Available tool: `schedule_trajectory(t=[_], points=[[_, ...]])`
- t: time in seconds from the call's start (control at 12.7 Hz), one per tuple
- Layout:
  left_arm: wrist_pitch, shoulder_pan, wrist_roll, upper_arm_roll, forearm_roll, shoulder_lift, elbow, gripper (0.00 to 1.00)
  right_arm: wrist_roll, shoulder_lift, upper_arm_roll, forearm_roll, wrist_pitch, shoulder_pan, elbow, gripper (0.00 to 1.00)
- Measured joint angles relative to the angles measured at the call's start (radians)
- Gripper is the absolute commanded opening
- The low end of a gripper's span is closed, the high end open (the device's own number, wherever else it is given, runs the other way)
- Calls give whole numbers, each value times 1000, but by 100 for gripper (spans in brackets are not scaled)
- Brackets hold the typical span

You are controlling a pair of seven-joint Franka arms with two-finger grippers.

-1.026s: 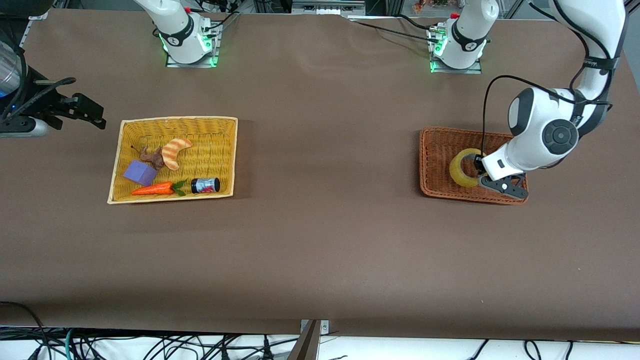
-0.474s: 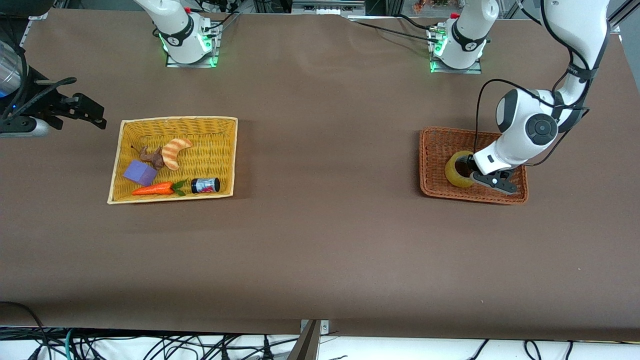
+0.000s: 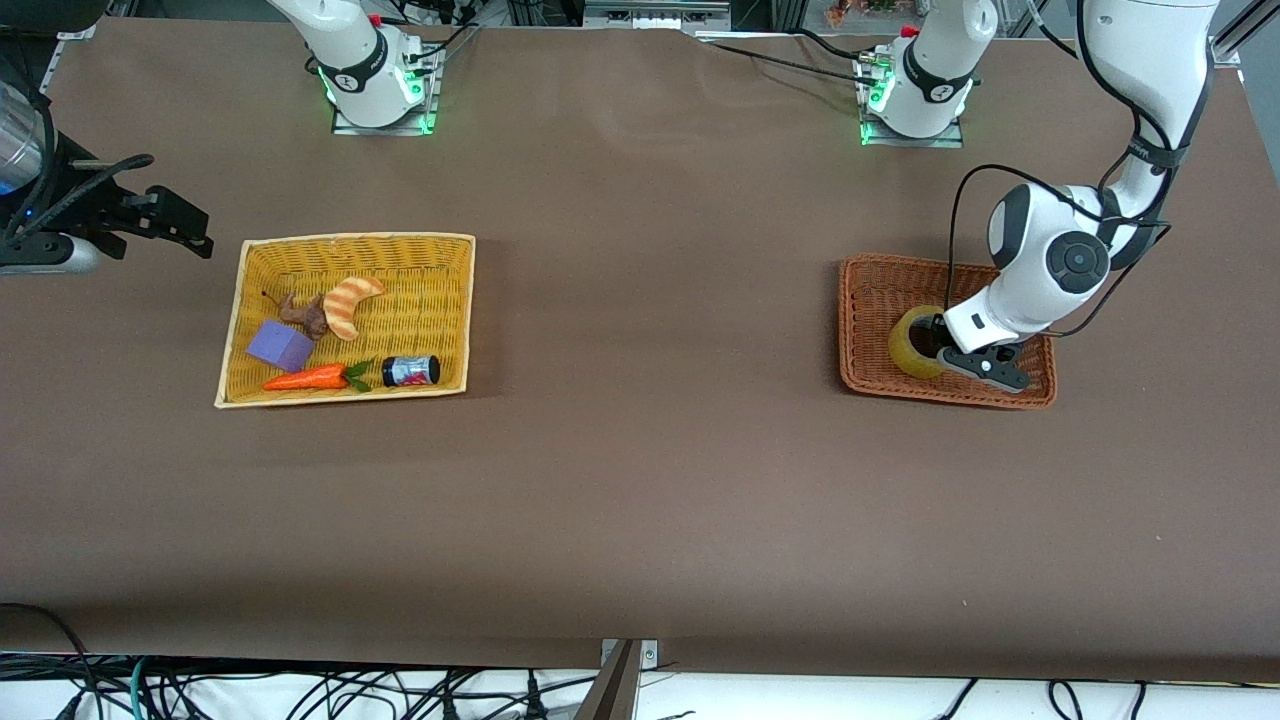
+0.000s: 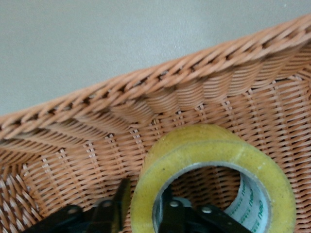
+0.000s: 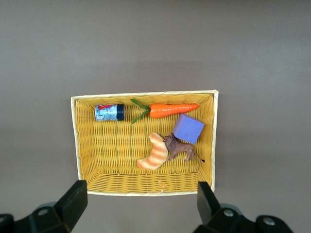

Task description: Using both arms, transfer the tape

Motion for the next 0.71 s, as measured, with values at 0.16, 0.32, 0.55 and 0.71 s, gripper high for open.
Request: schedule_trajectory(t=[0.16, 0.32, 0.55, 0.71], points=[[-93, 0, 0, 0, 0, -12, 54, 100, 0, 0, 0, 0, 0, 0, 0, 100], [-235, -2, -1, -2, 0, -39, 131, 100, 0, 0, 0, 0, -1, 0, 0, 100], [-526, -11, -10, -12, -58, -84, 316, 100, 0, 0, 0, 0, -1, 0, 0, 100], [-734, -16, -52, -14, -107, -101, 483, 100, 0, 0, 0, 0, -1, 0, 0, 100]])
